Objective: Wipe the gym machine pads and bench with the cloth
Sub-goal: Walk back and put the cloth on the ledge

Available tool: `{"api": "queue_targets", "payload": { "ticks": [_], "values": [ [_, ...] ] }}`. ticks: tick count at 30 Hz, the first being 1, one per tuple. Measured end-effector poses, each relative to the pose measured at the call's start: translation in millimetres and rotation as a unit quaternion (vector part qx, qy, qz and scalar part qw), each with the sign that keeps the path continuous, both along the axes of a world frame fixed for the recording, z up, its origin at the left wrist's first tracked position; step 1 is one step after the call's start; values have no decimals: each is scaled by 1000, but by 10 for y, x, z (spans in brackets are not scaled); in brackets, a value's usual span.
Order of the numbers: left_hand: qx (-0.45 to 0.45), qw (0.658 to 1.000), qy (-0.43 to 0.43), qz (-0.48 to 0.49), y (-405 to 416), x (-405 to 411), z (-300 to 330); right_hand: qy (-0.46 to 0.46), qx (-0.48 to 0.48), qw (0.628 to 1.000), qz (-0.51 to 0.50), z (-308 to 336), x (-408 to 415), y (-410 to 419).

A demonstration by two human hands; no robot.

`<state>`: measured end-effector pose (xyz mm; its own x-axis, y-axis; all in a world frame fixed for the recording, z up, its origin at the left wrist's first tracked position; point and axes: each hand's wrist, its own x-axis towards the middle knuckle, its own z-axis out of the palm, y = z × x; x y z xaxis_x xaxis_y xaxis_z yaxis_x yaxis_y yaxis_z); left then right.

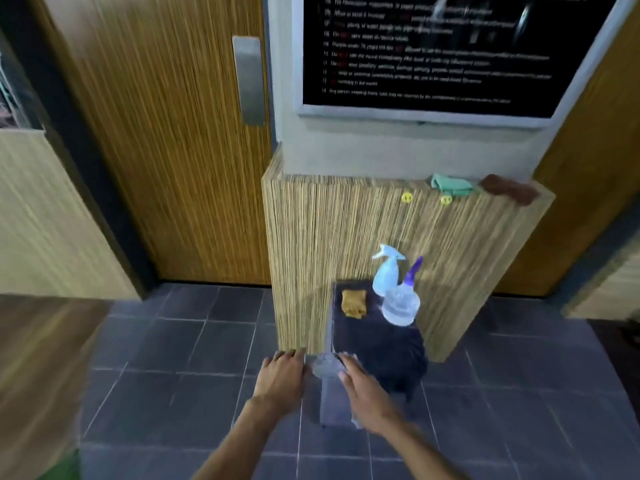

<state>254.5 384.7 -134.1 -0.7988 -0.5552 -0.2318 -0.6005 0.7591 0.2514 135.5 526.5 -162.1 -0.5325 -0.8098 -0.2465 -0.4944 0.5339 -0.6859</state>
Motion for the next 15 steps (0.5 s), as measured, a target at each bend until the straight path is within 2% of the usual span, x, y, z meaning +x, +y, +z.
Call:
{"api": "queue_targets", "payload": {
  "ticks": [7, 10, 15],
  "values": [
    [-82, 991, 107, -12, -1705, -1464, 927, 80, -79, 992, 56, 961, -1655, -1611],
    [-108, 986, 128, -12, -2359, -1933, 1250, 119, -92, 987, 51, 1384, -2348, -2249],
    [-138, 967, 214, 24, -3158, -2532, 1497, 252, -108, 960, 65, 1954, -3232, -3124]
  ]
}}
